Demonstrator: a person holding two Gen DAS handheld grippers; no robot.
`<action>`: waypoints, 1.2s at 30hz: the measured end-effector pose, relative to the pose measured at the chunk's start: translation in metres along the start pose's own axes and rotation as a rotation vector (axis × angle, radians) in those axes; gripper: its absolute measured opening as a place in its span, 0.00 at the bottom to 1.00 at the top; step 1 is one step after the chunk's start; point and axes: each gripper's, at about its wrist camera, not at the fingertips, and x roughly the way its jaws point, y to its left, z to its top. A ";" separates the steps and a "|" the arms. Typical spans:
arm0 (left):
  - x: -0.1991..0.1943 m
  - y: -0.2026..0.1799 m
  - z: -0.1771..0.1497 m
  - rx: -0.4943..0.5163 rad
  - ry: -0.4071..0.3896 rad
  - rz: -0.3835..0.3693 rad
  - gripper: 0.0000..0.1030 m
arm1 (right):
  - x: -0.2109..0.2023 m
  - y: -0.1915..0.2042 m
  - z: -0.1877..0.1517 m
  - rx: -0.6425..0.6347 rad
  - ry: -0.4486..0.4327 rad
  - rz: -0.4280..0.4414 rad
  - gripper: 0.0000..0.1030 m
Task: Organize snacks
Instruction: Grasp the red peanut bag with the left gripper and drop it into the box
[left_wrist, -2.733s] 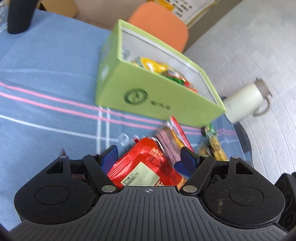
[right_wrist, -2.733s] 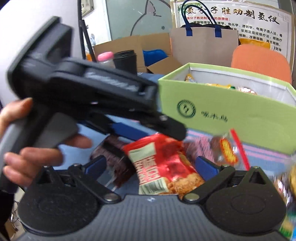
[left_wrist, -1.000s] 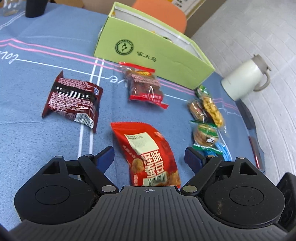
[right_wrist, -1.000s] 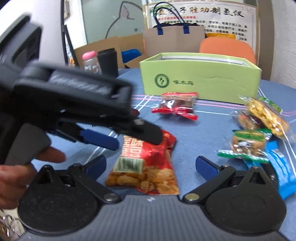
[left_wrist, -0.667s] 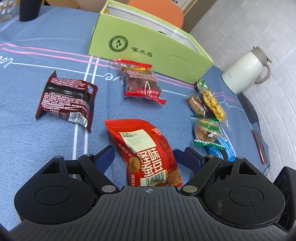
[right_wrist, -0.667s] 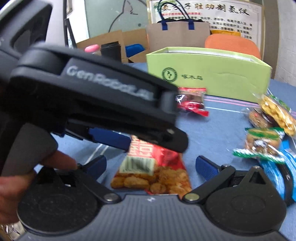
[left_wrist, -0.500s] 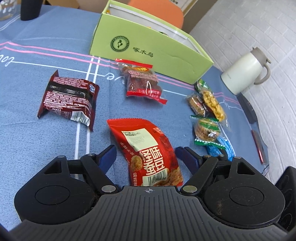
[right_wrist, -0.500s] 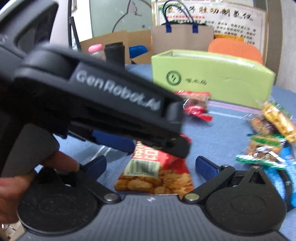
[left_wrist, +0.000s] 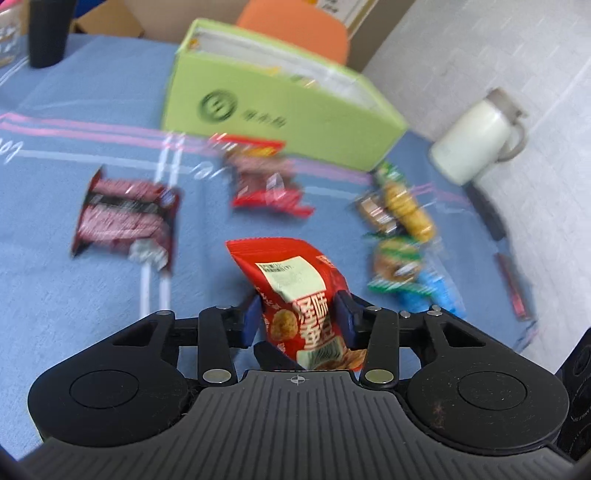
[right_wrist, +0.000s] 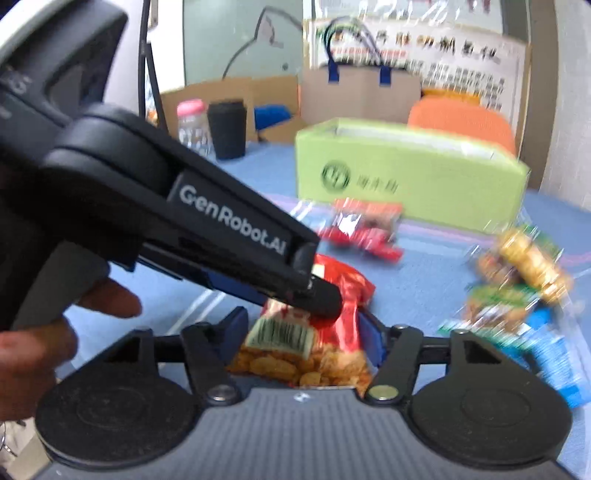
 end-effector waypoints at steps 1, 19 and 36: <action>-0.002 -0.007 0.007 0.013 -0.012 -0.018 0.22 | -0.004 -0.005 0.007 -0.003 -0.019 -0.015 0.64; 0.094 -0.071 0.217 0.104 -0.118 -0.057 0.19 | 0.115 -0.168 0.150 -0.025 -0.068 -0.095 0.65; 0.048 -0.044 0.167 0.070 -0.213 -0.085 0.63 | 0.030 -0.176 0.095 0.029 -0.141 -0.178 0.90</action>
